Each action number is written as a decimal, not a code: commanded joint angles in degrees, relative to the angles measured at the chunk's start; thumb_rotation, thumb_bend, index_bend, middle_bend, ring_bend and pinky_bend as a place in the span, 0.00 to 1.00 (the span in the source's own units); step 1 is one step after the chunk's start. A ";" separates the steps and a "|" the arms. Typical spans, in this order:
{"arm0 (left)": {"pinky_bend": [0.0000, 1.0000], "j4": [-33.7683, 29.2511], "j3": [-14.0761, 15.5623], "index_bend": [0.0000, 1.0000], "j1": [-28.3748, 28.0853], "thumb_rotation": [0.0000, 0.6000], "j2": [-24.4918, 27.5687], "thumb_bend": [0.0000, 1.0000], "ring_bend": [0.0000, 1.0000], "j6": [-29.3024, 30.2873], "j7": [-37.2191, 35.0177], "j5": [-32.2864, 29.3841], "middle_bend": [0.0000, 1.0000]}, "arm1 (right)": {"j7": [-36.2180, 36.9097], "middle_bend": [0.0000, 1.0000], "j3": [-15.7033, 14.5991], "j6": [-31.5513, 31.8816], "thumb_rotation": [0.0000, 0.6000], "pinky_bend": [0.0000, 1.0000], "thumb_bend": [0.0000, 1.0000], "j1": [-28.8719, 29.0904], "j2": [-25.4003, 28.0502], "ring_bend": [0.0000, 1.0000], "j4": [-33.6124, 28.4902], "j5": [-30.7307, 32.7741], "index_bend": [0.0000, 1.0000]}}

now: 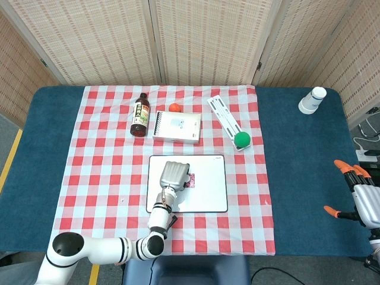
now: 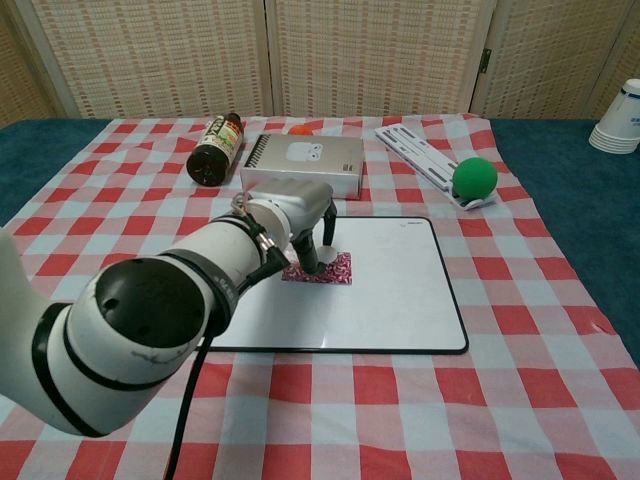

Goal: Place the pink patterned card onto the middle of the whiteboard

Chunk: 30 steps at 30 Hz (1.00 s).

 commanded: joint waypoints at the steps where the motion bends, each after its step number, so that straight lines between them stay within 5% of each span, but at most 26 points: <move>1: 1.00 0.13 0.20 0.48 0.17 1.00 0.01 0.35 1.00 -0.11 -0.08 0.05 0.99 | -0.11 0.08 -0.03 -0.05 1.00 0.07 0.00 0.01 -0.05 0.00 -0.02 0.01 0.05; 30: 1.00 -5.34 0.69 0.40 2.73 1.00 4.01 0.29 1.00 1.16 -1.21 0.68 0.98 | 0.08 0.08 -0.01 -0.11 1.00 0.07 0.00 0.02 -0.07 0.00 0.13 0.00 0.05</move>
